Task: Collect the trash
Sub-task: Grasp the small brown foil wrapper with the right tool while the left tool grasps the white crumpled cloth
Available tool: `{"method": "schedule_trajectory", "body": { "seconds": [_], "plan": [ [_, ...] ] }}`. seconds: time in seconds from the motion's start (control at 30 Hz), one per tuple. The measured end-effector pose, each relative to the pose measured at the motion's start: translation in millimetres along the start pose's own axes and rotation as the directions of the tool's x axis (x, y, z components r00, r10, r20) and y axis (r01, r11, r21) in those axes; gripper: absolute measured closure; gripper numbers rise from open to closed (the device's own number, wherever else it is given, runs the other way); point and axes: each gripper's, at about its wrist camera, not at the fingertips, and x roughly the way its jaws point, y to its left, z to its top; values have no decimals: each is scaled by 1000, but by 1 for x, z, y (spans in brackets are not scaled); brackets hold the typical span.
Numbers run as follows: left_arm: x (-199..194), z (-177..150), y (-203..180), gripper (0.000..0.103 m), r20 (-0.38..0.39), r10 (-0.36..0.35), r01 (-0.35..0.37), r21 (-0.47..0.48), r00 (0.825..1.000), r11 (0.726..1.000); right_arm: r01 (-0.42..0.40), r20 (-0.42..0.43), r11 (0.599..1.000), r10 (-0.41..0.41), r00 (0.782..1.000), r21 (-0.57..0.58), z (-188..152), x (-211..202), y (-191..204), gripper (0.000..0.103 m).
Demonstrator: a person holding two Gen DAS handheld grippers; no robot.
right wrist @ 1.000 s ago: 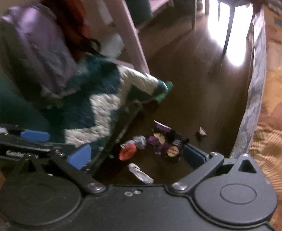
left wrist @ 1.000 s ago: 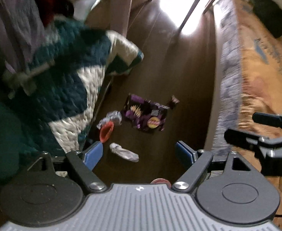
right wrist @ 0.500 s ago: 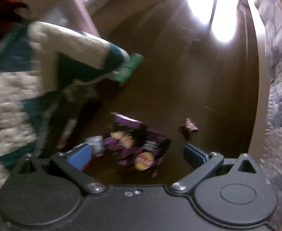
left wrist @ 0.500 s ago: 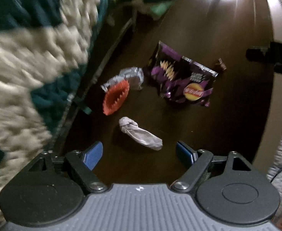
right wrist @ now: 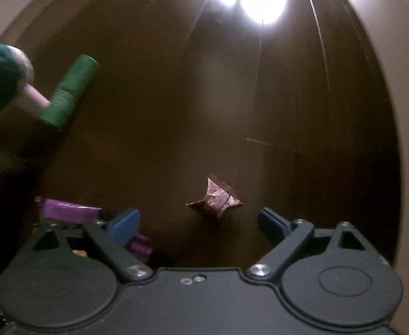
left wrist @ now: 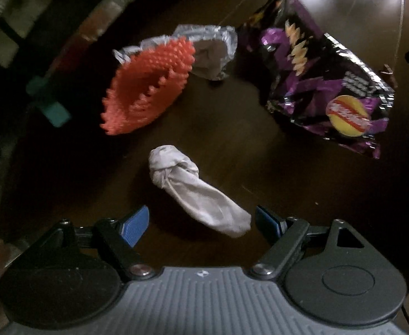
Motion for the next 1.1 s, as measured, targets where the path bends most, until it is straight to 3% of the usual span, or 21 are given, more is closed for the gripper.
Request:
{"method": "schedule_trajectory", "body": {
  "seconds": [0.33, 0.57, 0.63, 0.7, 0.73, 0.8, 0.83, 0.9, 1.0, 1.1],
  "plan": [
    [54, 8, 15, 20, -49, -31, 28, -62, 998, 998, 56, -85, 983, -41, 995, 176, 8, 66, -15, 19],
    [71, 11, 17, 21, -53, -50, 46, -79, 997, 996, 51, -92, 974, -31, 995, 222, 0, 76, -28, 32],
    [75, 11, 20, 28, -60, -67, 61, -109, 996, 992, 45, -91, 972, -25, 996, 233, -1, 76, -28, 40],
    [78, 13, 21, 51, -70, -65, 56, -125, 995, 991, 52, -93, 972, -32, 995, 227, -2, 77, -24, 47],
    [80, 14, 22, 53, -75, -61, 51, -130, 995, 990, 53, -95, 974, -33, 995, 222, -2, 78, -24, 49],
    [81, 14, 23, 60, -72, -57, 47, -133, 996, 990, 52, -99, 976, -31, 995, 213, -4, 80, -23, 62],
    [80, 14, 22, 62, -67, -57, 48, -128, 996, 991, 52, -102, 976, -32, 994, 209, -5, 80, -23, 62],
    [80, 14, 22, 78, -59, -44, 37, -111, 997, 993, 53, -104, 977, -32, 994, 207, -7, 80, -23, 65],
    [78, 15, 21, 87, -61, -14, 7, -102, 998, 995, 43, -90, 976, -25, 996, 212, -12, 76, -24, 73],
    [75, 15, 21, 89, -65, 0, -6, -96, 998, 995, 40, -84, 978, -23, 996, 203, -18, 70, -26, 74]
  ]
}}
